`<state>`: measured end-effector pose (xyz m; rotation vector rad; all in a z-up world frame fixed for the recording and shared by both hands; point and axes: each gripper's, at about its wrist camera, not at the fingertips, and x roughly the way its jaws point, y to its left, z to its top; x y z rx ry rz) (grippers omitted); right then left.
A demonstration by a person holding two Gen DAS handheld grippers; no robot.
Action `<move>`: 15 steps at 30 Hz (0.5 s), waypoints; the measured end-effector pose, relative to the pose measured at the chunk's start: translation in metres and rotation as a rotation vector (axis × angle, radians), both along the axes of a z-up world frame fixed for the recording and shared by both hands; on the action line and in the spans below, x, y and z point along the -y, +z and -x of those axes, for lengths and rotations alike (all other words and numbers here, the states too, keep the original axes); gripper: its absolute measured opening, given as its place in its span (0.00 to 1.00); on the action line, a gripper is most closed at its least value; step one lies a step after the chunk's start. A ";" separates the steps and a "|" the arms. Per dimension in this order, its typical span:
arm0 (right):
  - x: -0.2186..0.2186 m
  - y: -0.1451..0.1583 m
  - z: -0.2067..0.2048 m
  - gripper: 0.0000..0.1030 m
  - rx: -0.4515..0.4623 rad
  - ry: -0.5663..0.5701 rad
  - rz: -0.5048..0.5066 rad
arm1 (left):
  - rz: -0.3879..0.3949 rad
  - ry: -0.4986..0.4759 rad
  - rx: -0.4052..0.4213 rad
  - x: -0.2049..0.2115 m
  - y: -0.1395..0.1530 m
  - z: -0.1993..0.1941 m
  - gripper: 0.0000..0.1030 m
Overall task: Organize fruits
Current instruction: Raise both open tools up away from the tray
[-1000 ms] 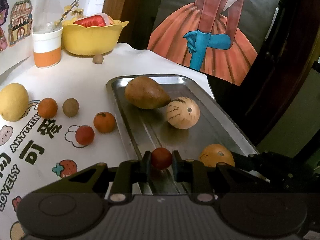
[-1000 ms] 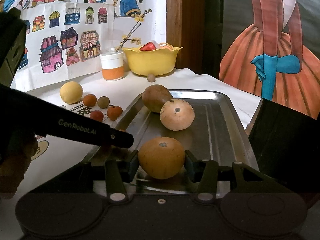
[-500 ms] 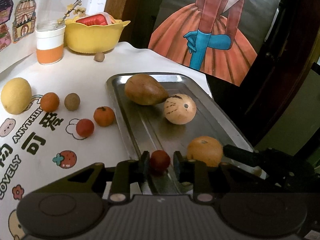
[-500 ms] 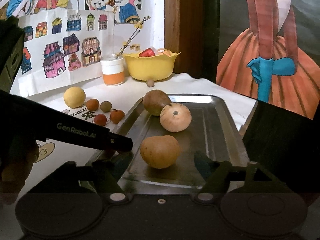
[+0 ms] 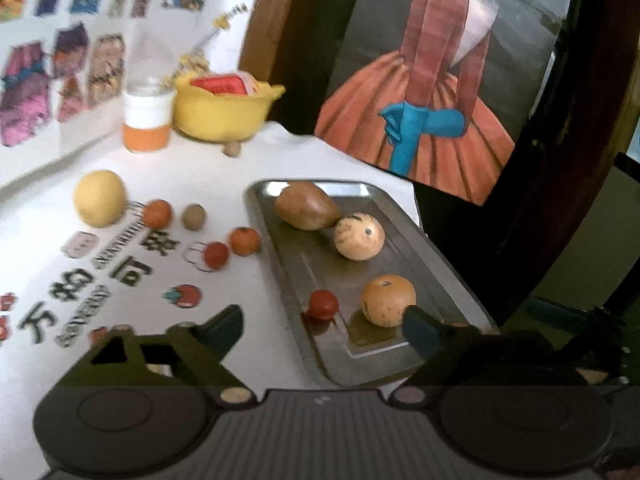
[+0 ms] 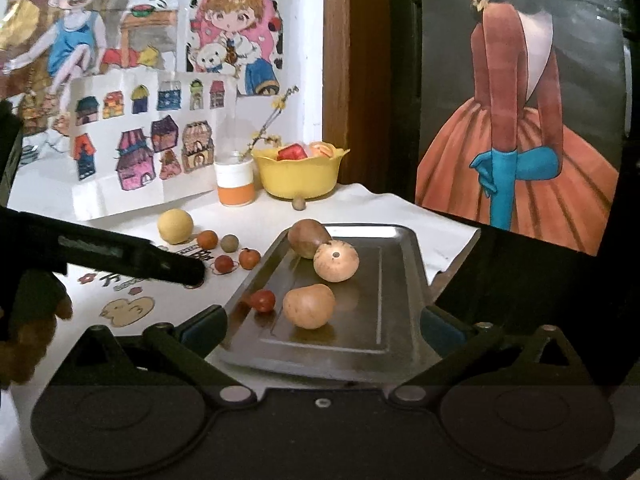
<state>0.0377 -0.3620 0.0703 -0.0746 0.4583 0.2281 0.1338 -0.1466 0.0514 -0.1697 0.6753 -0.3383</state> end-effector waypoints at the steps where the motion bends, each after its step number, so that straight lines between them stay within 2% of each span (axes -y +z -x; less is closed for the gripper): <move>1: 0.002 0.003 0.007 0.99 -0.002 0.002 0.007 | -0.007 0.011 0.015 -0.004 0.004 0.008 0.95; 3: 0.007 0.010 0.024 0.99 -0.004 0.009 0.015 | -0.018 0.027 0.043 -0.013 0.011 0.022 0.99; 9: 0.018 0.037 0.070 0.99 0.027 0.019 0.073 | -0.053 0.068 0.076 -0.038 0.023 0.067 0.99; 15: 0.014 0.071 0.088 0.99 0.055 0.099 0.124 | -0.113 0.095 0.101 -0.061 0.035 0.103 0.99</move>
